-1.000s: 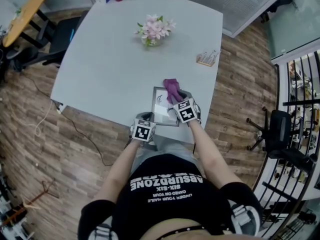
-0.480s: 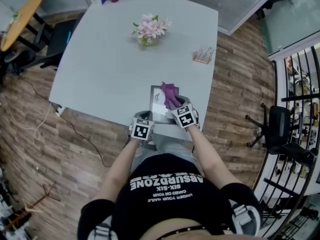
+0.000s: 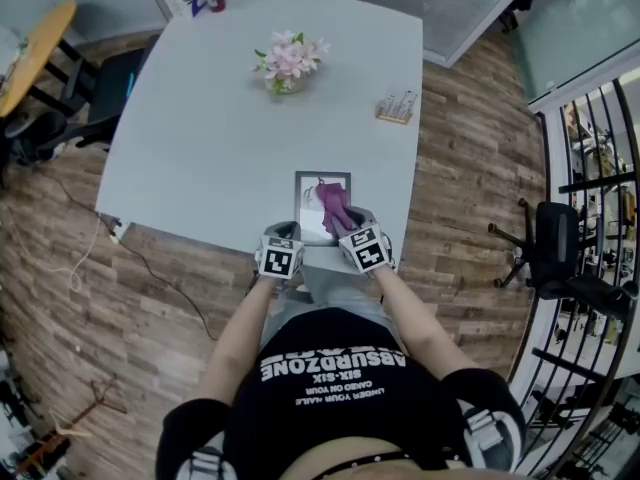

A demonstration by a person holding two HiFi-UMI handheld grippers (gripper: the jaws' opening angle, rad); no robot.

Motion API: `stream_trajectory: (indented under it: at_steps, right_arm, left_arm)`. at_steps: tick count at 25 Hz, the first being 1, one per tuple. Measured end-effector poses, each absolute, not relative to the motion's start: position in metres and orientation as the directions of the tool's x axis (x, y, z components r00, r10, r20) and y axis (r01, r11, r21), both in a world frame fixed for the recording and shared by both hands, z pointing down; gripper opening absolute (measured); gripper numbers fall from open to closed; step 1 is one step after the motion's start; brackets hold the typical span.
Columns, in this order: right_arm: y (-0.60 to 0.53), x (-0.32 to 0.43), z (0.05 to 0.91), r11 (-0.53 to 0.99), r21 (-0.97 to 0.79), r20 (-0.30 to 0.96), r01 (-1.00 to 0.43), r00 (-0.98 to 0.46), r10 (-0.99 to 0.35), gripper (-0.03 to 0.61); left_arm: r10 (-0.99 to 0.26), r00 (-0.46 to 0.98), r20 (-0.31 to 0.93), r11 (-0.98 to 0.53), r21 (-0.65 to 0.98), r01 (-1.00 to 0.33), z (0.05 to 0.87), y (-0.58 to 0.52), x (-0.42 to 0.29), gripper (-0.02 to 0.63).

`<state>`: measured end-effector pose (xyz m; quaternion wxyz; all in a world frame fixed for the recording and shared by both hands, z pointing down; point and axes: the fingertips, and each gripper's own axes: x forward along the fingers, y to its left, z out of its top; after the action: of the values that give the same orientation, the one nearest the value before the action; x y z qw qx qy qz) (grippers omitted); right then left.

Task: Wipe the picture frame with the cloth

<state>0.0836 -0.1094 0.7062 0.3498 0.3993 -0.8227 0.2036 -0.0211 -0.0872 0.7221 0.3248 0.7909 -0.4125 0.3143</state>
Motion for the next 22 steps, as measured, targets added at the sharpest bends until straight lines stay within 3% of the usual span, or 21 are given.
stream_trajectory:
  at_steps: [22]
  right_arm:
    - [-0.071,0.082,0.711,0.559,-0.095,0.744,-0.824,-0.432,-0.509,0.115]
  left_arm:
    - [-0.447,0.464,0.765,-0.472,0.240,-0.849,0.724,-0.086,-0.020,0.015]
